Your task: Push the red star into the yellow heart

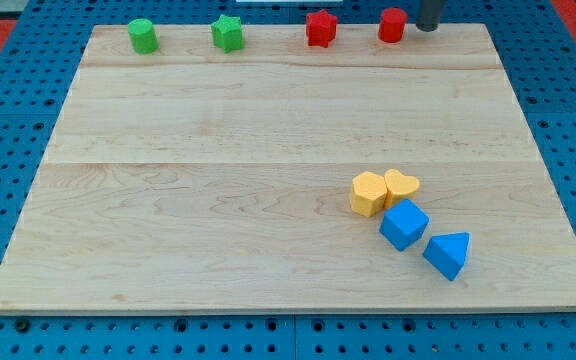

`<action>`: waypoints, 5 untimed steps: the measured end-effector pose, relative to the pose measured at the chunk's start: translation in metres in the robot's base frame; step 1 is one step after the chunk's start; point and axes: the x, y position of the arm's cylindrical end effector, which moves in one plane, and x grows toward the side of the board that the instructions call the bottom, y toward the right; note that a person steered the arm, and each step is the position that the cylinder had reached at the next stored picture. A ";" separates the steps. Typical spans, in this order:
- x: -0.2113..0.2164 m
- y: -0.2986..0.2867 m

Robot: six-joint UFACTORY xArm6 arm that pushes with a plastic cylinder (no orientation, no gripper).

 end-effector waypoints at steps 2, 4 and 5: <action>0.001 -0.192; 0.003 -0.275; 0.003 -0.330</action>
